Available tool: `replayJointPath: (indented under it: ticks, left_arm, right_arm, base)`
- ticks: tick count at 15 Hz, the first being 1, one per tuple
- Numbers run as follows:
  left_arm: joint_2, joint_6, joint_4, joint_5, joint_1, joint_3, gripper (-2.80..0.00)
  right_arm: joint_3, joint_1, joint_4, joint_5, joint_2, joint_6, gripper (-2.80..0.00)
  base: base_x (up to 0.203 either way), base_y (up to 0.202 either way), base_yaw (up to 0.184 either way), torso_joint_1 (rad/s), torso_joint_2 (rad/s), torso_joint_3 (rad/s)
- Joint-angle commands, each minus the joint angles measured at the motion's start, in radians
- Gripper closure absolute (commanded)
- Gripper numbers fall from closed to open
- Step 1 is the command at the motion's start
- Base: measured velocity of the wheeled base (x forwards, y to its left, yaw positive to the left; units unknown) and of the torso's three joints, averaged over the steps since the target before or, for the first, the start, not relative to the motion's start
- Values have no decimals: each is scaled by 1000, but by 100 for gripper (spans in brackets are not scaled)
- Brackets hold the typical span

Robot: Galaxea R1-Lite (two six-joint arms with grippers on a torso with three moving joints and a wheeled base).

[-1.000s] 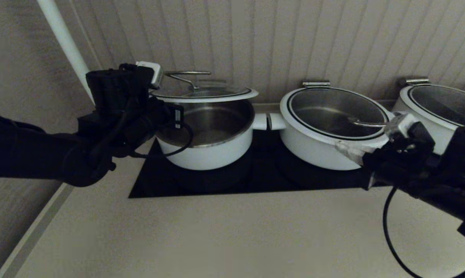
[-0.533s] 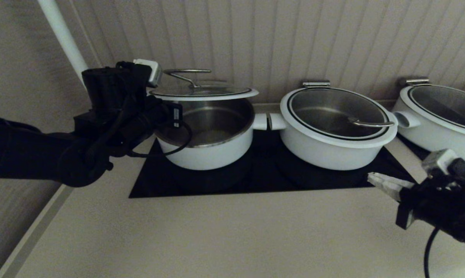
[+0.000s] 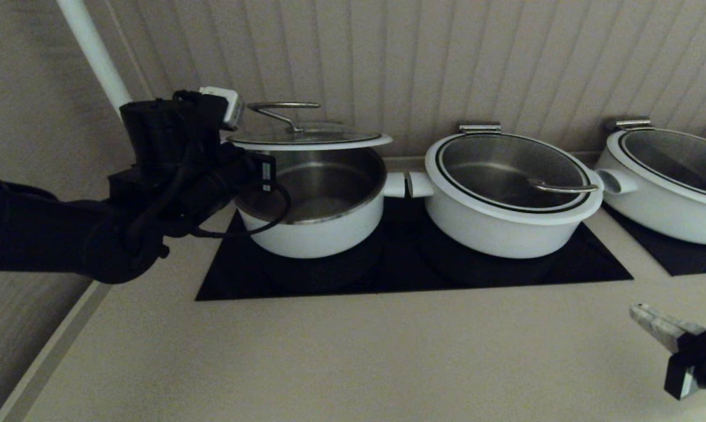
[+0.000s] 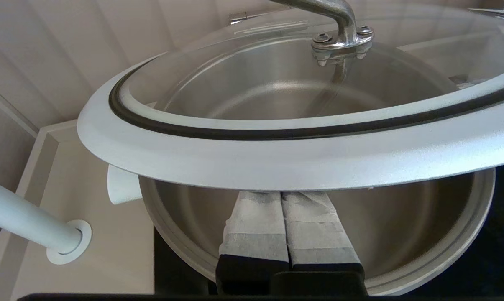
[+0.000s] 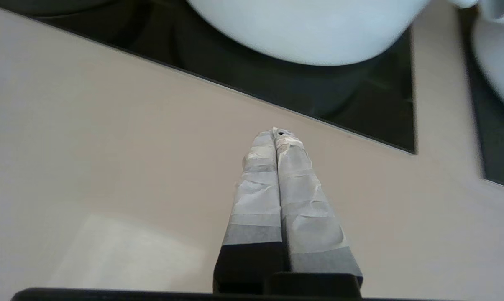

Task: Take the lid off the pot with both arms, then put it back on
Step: Open the pot lid completely

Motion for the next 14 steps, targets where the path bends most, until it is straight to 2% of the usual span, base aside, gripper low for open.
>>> replayJointPath:
  ticks: [1,4,7,11,14]
  left_arm:
    - [-8,1,-5,1,0,0,0]
    - [-11,1,-5,1,0,0,0]
    - [-17,1,-5,1,0,1,0]
    - [-22,1,-5,2,0,2,0]
    - [-25,-1,-5,17,0,3,0]
  right_arm:
    - [3,-2,9,-52,-26,-1,0]
    - [3,-2,167,-89,-116,2,0]
    - [3,-1,406,-85,-279,10,0]
    - [3,-1,662,-76,-476,153,0]
    - [-1,1,872,-76,-689,181,0]
  base:
    - [0,0,0,0,0,0]
    - [0,0,0,0,0,0]
    - [0,0,0,0,0,0]
    - [0,0,0,0,0,0]
    - [0,0,0,0,0,0]
